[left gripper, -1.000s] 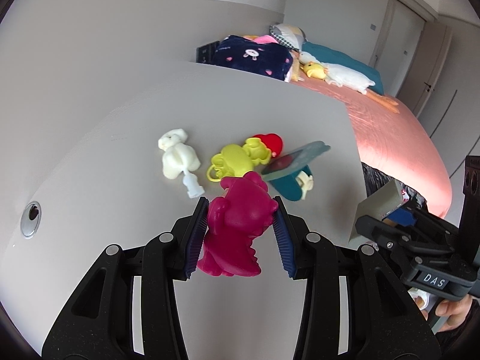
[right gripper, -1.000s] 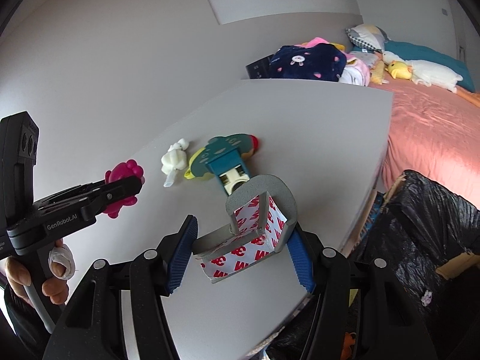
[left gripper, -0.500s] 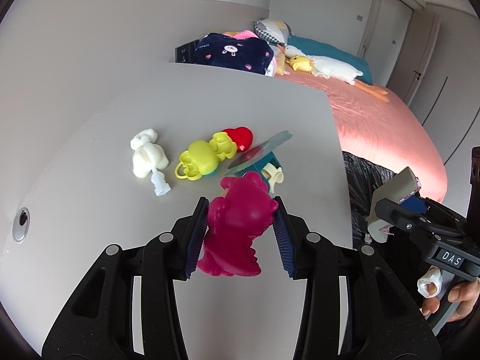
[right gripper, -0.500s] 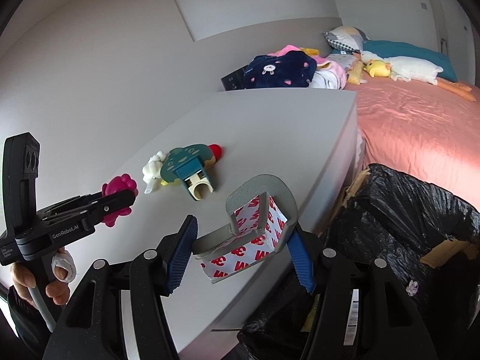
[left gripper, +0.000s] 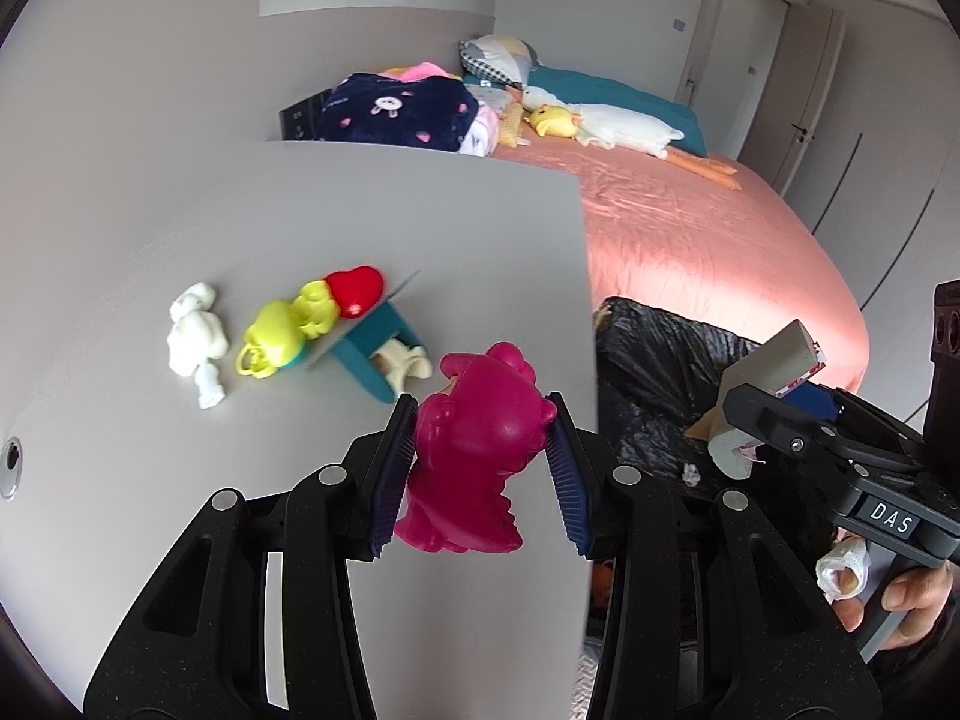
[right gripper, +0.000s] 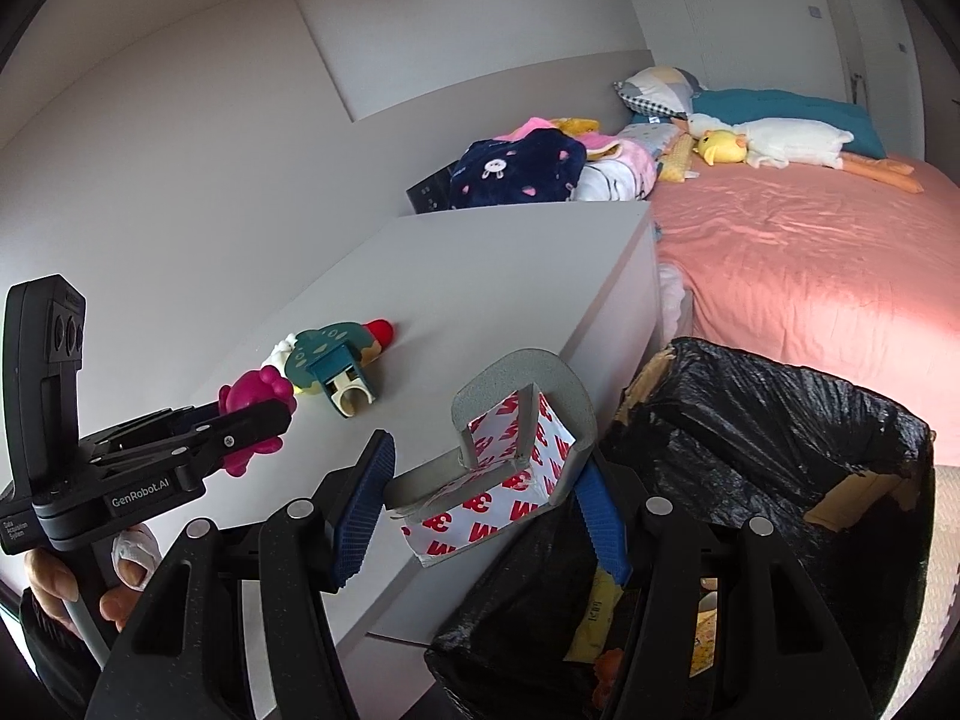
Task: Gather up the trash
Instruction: 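Carry the pink bear and white-red box over the trash bag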
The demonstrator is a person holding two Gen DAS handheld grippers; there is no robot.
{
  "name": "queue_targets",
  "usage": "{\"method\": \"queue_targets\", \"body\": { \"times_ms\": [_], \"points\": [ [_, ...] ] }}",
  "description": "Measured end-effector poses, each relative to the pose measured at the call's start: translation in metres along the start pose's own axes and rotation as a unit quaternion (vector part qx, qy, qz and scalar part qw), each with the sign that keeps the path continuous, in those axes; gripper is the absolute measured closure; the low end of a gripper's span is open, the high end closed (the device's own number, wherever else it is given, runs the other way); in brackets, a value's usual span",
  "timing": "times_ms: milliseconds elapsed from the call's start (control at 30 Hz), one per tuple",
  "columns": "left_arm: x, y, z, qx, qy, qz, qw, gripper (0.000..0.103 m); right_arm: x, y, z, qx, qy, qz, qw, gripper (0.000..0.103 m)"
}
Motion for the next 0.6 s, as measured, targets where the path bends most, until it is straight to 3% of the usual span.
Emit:
{"method": "queue_targets", "body": {
  "times_ms": [600],
  "points": [
    [-0.096, -0.013, -0.02, 0.008, 0.04, -0.051, 0.9979, 0.061, -0.078, -0.003, 0.047, -0.028, 0.035, -0.044, 0.998, 0.042]
  ]
}}
Point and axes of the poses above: each gripper's, at about its wrist camera, not at the fingertips, and z roughly against the way its jaws point, x to its left, y to its underside, the point moved 7 cm from there along -z, roughly the way its jaws point, and after that the axes turned 3 degrees about -z, right-handed, at the moved point
